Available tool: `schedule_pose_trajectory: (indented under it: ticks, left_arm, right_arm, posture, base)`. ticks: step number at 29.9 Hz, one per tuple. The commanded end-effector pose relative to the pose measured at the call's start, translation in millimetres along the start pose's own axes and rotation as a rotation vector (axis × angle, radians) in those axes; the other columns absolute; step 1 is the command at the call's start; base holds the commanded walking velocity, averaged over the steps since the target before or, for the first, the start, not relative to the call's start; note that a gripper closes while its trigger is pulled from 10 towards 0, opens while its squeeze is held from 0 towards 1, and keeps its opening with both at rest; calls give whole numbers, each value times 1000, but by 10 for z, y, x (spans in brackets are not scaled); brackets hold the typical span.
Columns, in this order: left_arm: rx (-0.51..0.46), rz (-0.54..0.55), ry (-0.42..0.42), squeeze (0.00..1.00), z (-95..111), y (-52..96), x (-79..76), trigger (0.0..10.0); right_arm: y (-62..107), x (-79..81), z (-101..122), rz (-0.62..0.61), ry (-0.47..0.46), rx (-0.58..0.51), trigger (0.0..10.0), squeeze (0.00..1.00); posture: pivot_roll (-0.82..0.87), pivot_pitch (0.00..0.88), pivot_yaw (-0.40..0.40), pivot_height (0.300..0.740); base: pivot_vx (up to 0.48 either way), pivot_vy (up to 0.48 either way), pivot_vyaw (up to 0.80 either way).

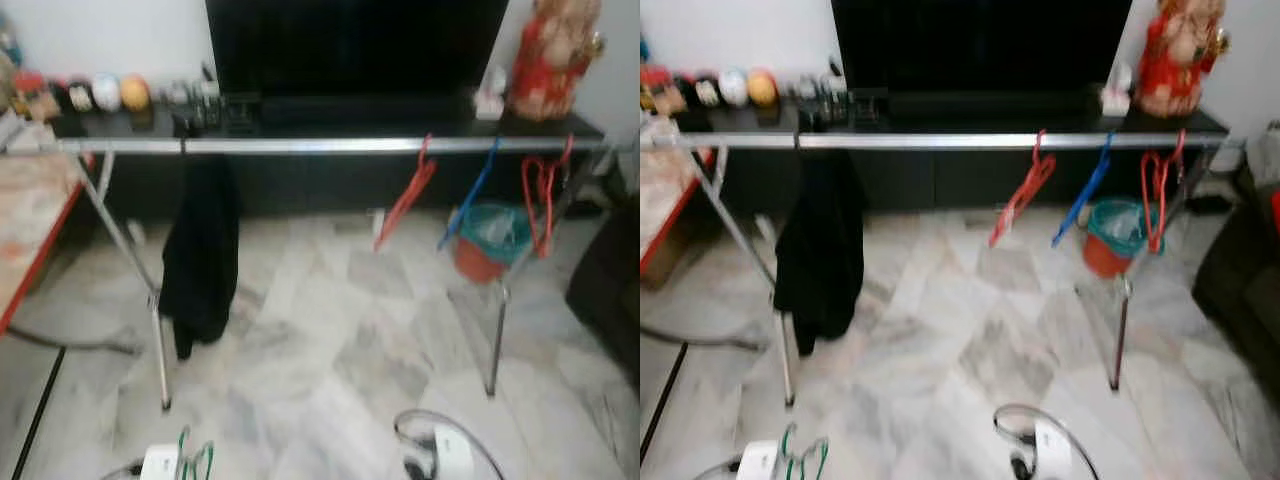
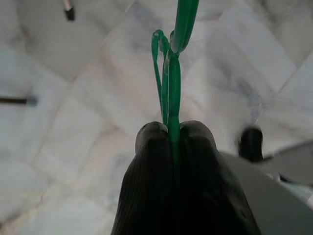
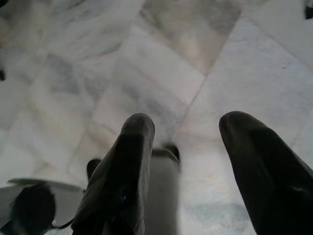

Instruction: Hang hanger

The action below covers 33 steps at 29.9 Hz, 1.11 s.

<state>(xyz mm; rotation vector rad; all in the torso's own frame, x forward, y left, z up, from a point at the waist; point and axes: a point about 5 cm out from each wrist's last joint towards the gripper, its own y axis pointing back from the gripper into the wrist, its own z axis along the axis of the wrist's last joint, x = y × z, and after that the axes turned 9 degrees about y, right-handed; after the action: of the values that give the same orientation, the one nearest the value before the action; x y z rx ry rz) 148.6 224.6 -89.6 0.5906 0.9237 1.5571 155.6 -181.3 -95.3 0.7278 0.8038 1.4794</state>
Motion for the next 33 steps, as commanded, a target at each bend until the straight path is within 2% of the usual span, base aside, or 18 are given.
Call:
schedule_pose_trajectory:
  ticks: [1, 10, 18, 23, 33]
  left_arm:
    - [20, -12, 4, 0, -59, 2, -36, 10000]
    - [3, -13, -14, 0, 7, -16, -55, 10000]
    - [-37, -2, -16, 0, 115, -28, -36, 10000]
    - [-43, 1, -24, 0, 128, -21, -8, 10000]
    - [-78, -15, -40, 0, 214, -39, -55, 10000]
  right_arm:
    - [10, -46, -19, -9, 4, 3, 10000, 0]
    - [0, -38, 19, -5, 5, -2, 10000, 0]
    - [-11, -46, 64, -10, -8, -10, 10000, 0]
    - [-14, -45, 79, -10, -10, -14, 10000, 0]
    - [-15, -46, 82, -7, -8, -13, 10000, 0]
  posture:
    - [-74, 0, -3, 740]
    - [-70, 0, 1, 740]
    - [-65, 0, 2, 740]
    - [-69, 0, 3, 740]
    - [-67, 0, 2, 740]
  base:
    - [390, 0, 0]
    - [366, 0, 0]
    - [0, 0, 0]
    - [0, -415, 0]
    - [0, -436, 0]
